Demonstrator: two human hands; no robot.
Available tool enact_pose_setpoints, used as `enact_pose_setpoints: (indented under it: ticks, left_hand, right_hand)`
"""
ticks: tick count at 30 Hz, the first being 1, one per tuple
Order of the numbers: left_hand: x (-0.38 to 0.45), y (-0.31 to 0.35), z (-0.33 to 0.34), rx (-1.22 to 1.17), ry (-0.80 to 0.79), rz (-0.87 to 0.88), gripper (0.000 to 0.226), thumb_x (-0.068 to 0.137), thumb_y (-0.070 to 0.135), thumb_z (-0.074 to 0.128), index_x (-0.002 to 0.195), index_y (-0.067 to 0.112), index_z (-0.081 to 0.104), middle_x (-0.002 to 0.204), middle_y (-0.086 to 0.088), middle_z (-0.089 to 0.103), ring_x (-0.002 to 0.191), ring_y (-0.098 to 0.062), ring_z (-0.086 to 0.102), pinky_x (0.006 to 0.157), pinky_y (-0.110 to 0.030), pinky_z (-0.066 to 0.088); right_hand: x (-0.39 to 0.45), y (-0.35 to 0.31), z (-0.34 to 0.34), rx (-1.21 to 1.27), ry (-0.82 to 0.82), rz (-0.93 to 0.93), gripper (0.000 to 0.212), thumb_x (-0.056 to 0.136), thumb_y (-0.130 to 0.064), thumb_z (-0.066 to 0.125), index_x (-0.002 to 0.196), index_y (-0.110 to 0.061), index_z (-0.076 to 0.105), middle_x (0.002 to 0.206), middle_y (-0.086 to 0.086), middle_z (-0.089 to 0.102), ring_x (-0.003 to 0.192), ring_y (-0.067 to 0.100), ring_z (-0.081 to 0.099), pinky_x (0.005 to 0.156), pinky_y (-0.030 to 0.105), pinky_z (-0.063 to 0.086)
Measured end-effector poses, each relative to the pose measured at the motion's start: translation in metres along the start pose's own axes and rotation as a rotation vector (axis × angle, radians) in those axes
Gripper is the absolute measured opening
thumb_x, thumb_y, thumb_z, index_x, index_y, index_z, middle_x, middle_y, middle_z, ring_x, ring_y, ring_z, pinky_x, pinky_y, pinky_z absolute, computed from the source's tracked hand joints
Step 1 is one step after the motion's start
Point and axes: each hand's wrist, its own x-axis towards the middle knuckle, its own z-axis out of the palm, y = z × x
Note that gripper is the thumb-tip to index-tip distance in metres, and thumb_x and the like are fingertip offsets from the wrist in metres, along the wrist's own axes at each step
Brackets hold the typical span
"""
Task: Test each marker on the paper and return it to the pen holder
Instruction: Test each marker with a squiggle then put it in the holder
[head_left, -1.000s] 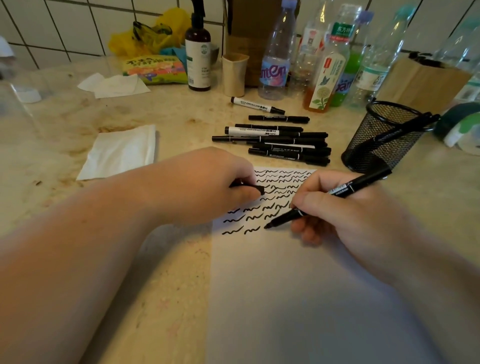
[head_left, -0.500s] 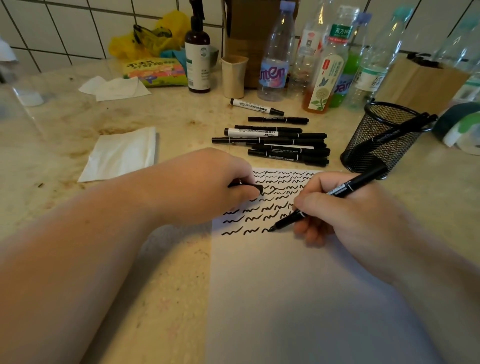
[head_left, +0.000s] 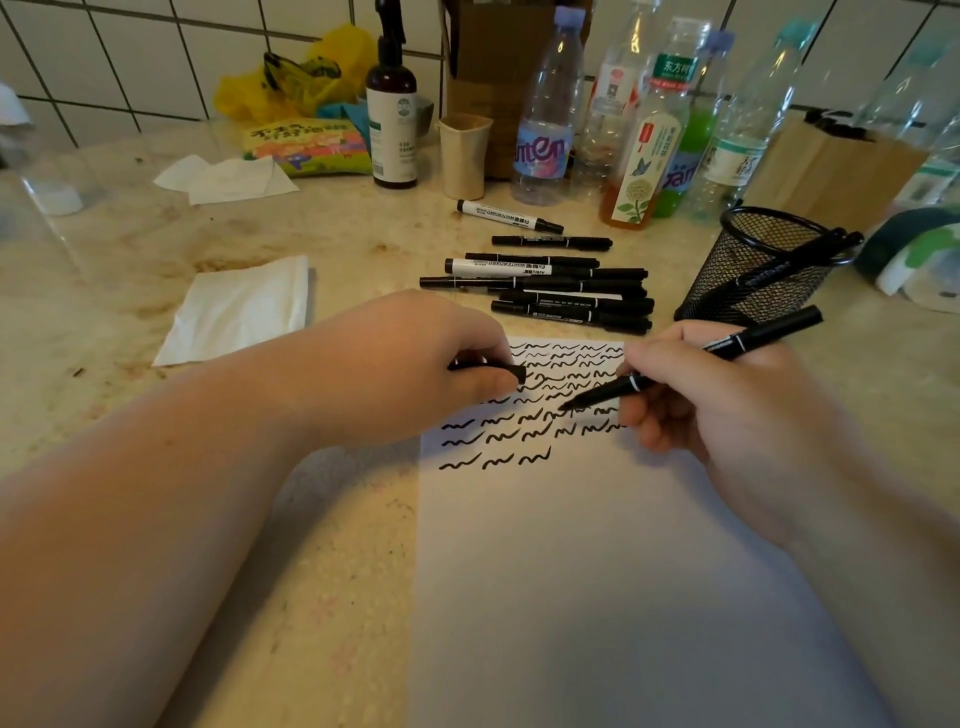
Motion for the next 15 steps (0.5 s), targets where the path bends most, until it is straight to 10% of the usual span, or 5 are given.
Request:
enact_pose_setpoints:
  ticks: [15]
  left_hand:
    - [0.0017,0.0046,-0.0027,-0.044,0.054,-0.019,0.021,0.087,0.041,0.066,0.108,0.041,0.068,0.091,0.023,0.066,0.084,0.004,0.058,0.074,-0.016,0.047]
  right_hand:
    - [0.0026,-0.0043,0.0004,0.324,-0.054,0.033,0.031,0.095,-0.007,0.054,0.071,-0.013,0.073,0.056,0.006,0.064,0.055,0.017,0.06,0.051,0.024,0.05]
